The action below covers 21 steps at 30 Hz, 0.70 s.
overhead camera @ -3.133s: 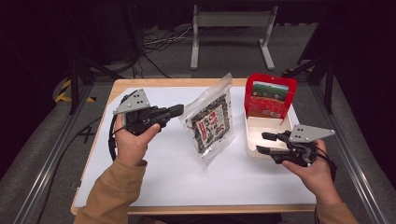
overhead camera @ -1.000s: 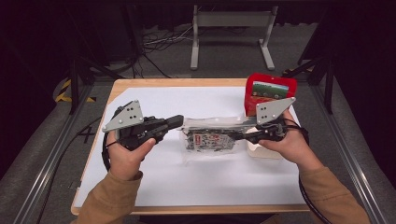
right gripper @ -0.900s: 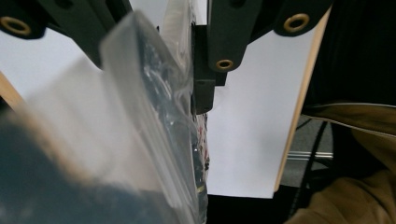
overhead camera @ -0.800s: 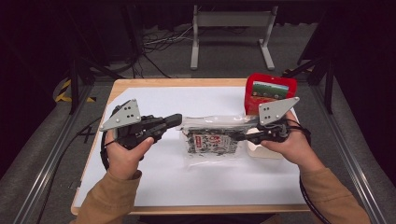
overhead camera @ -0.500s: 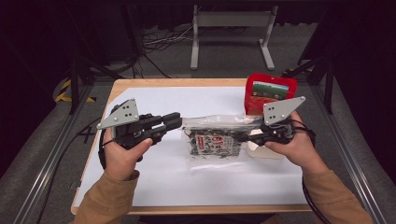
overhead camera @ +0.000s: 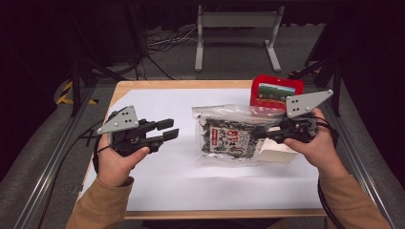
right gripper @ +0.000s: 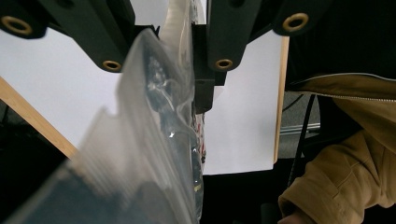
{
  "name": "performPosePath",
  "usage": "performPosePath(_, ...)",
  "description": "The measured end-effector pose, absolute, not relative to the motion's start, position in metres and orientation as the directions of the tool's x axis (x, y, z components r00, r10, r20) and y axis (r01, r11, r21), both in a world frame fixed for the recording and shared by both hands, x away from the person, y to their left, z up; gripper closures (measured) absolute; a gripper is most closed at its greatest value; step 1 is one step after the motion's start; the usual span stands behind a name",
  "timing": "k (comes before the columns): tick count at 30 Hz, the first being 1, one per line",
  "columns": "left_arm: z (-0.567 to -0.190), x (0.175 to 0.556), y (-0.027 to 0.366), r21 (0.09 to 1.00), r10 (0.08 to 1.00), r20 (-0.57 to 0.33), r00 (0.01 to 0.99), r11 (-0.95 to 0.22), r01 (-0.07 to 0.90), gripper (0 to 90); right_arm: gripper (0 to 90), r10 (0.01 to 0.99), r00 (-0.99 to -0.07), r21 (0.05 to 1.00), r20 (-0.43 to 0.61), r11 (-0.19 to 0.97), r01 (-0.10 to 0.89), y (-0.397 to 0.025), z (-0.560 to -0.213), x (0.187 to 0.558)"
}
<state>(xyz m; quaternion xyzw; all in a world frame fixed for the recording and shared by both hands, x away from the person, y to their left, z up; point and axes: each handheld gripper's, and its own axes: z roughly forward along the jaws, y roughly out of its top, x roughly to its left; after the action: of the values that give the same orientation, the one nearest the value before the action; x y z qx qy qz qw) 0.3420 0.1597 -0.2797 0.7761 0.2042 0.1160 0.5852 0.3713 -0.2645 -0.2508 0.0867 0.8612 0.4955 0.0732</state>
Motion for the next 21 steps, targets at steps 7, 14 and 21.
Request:
performPosePath(7, -0.289, 0.344, 0.167, 0.945, 0.475, -0.070, 0.877, -0.250, 0.211, 62.0, 76.1, 0.275, -0.961, 0.870, 0.005, 0.473, 0.140, -0.275, -0.243, 0.373)
performPosePath(14, -0.301, 0.350, 0.174, 0.939, 0.504, -0.072, 0.860, -0.256, 0.229, 56.0, 76.1, 0.339, -0.941, 0.867, 0.027, 0.460, 0.190, -0.285, -0.233, 0.373)
performPosePath(21, -0.311, 0.356, 0.176, 0.929, 0.523, -0.077, 0.849, -0.271, 0.252, 48.8, 76.1, 0.383, -0.923, 0.872, 0.042, 0.437, 0.221, -0.297, -0.224, 0.373)
